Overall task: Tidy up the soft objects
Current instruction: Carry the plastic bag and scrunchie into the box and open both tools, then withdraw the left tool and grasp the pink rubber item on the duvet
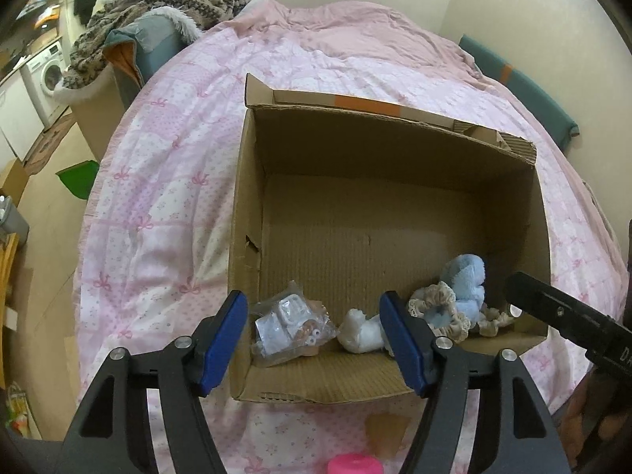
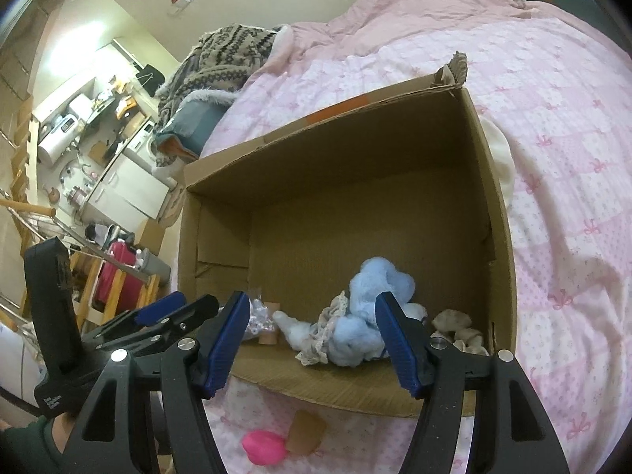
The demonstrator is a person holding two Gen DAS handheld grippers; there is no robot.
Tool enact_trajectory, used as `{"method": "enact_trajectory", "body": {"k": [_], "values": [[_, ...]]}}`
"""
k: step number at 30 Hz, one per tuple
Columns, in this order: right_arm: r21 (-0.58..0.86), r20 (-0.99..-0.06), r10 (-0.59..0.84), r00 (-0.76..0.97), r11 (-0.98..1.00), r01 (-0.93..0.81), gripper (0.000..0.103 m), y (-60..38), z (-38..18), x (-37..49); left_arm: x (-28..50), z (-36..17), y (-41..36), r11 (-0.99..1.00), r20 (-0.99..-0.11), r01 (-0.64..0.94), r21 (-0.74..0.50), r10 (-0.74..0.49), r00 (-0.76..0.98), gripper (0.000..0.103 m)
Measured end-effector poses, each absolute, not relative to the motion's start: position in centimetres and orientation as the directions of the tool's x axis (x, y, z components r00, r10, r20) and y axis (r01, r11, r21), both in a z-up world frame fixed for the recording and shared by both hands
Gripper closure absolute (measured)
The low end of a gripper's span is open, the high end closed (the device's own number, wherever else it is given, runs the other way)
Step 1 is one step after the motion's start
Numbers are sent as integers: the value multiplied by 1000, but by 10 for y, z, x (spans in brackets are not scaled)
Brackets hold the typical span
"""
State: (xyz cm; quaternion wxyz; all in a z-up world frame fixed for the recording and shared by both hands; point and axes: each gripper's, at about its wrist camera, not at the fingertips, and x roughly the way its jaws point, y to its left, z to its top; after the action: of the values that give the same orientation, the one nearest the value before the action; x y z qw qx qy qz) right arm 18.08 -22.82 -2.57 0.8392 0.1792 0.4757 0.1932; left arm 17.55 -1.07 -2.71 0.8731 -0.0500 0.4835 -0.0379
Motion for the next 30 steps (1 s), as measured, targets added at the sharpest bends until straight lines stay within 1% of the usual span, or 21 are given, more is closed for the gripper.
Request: {"method": "enact_trajectory", "body": {"k": [12, 21, 30], "values": [[482, -736, 481, 477, 866, -129, 33, -231, -22, 173, 155, -12, -9, 994, -825, 31, -105, -105, 556, 36], [461, -748, 460, 478, 879, -125, 33, -236, -16, 152, 132, -7, -1, 994, -835, 4, -114, -98, 542, 36], [466, -773, 452, 444, 881, -84, 33, -241, -23, 123, 107, -9, 5, 993, -845, -15, -113, -88, 527, 36]]}}
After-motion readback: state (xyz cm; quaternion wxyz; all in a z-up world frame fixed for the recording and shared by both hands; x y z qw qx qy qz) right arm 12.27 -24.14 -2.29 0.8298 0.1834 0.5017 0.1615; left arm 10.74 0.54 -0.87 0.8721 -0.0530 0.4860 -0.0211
